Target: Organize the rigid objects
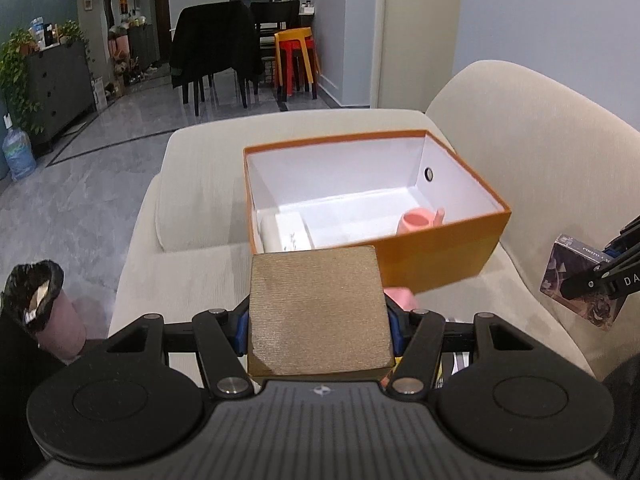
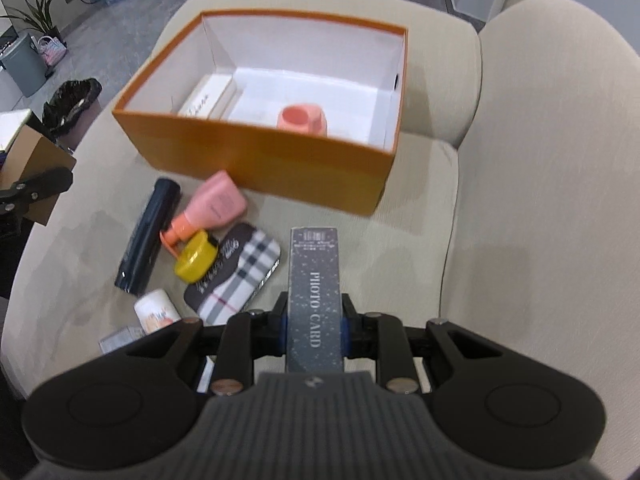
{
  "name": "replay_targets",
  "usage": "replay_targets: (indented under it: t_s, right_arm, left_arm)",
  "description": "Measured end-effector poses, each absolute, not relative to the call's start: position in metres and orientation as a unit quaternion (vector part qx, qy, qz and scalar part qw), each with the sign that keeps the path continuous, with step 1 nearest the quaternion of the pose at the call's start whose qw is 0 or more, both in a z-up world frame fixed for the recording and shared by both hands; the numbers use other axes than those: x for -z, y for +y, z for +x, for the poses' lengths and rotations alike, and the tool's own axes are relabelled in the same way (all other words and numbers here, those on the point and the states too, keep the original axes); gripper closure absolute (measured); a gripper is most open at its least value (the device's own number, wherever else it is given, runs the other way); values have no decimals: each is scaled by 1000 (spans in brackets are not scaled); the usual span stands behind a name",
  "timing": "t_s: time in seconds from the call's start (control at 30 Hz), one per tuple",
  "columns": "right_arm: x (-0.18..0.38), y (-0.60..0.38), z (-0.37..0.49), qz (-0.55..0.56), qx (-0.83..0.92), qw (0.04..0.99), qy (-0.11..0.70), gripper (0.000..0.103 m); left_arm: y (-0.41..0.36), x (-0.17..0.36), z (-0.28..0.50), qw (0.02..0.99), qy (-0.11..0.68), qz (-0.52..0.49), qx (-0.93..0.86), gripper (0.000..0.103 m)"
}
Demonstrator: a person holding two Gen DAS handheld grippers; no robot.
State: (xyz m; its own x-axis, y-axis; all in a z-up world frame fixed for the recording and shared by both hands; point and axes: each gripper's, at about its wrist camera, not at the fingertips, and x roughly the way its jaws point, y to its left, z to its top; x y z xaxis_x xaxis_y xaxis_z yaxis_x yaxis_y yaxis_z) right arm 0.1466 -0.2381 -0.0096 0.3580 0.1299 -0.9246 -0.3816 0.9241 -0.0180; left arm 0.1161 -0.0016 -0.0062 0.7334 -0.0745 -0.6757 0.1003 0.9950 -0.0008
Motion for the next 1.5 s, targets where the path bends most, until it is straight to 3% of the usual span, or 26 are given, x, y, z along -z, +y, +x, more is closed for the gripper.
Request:
replay_targets:
  t_s: [0.6,1.5]
  right_arm:
    - [-26,-211,197,-126,-180,831,510,81]
    - [-15,-160,303,-137,-192,822,519,81]
  left_arm:
    - [-9,-12,187,931,359,24,62,34]
    - [-2,37,259,898,437,9,57,34]
